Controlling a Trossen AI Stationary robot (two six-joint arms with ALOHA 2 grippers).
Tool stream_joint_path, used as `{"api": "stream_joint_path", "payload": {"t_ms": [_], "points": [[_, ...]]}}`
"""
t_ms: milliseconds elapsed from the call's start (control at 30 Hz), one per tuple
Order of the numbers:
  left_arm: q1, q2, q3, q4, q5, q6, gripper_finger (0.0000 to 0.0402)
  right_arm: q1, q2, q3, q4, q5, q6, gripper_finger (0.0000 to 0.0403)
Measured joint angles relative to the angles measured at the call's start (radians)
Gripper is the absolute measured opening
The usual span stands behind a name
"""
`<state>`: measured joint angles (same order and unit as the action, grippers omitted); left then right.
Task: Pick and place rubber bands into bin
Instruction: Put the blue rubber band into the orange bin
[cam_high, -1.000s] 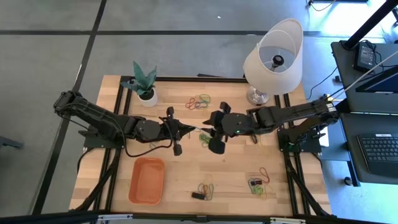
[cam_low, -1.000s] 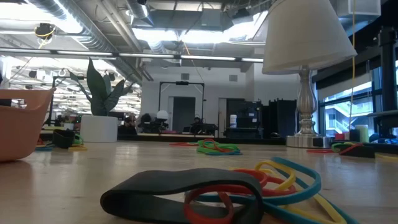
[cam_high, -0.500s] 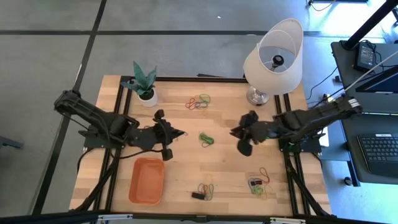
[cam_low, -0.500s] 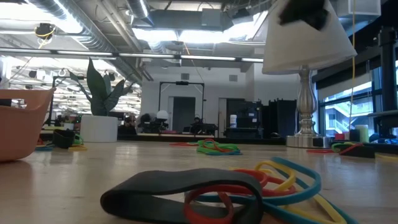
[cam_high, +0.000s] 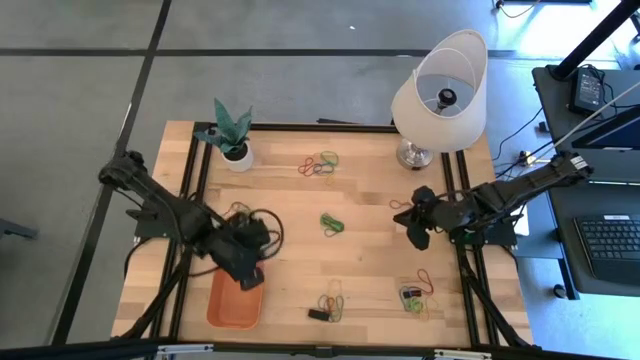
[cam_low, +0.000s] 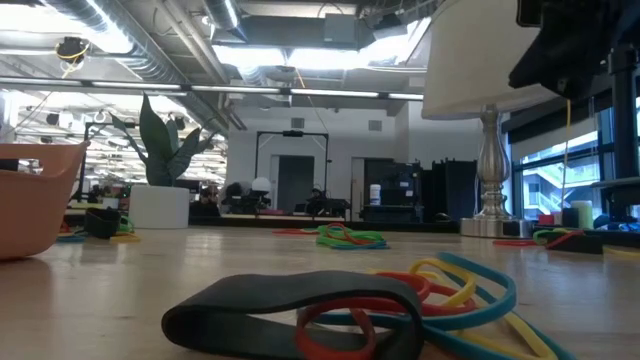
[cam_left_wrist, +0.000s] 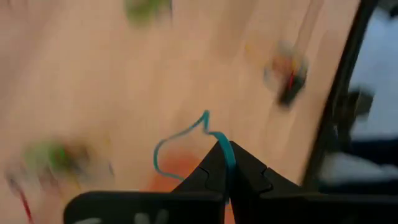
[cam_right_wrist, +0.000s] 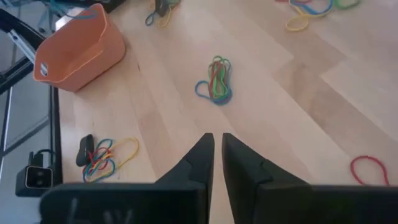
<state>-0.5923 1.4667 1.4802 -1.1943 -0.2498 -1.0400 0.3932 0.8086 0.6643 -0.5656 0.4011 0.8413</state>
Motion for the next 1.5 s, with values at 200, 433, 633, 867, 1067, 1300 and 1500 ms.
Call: {"api": "stream_joint_path", "payload": {"t_ms": [200,433,633,867,1067,1300,1500], "points": [[-0.057,0.104,0.019,-0.043,0.158,-0.235,0.0002,0.000,-0.014,0.003,0.011,0.001,-0.120,0.0037],[-0.102,0.214,0.019,-0.102,0.167,-0.473,0.0002,-0.004,-0.014,0.004,0.016,0.000,-0.176,0.0037],[-0.125,0.276,-0.005,-0.165,0.278,-0.616,0.0002,-0.005,-0.013,0.004,0.017,-0.002,-0.189,0.0037],[-0.167,0.279,-0.070,-0.080,0.273,-0.778,0.0003,-0.004,-0.013,0.004,0.016,-0.003,-0.170,0.0037],[-0.155,0.278,-0.173,0.042,0.269,-0.832,0.0003,-0.004,-0.013,0.004,0.016,-0.003,-0.169,0.0037],[-0.150,0.278,-0.325,0.203,0.294,-0.851,0.0003,-0.004,-0.013,0.004,0.016,-0.003,-0.169,0.0037],[-0.126,0.278,-0.451,0.464,0.306,-0.856,0.0005,-0.004,-0.013,0.005,0.026,-0.003,-0.168,0.0037]]}}
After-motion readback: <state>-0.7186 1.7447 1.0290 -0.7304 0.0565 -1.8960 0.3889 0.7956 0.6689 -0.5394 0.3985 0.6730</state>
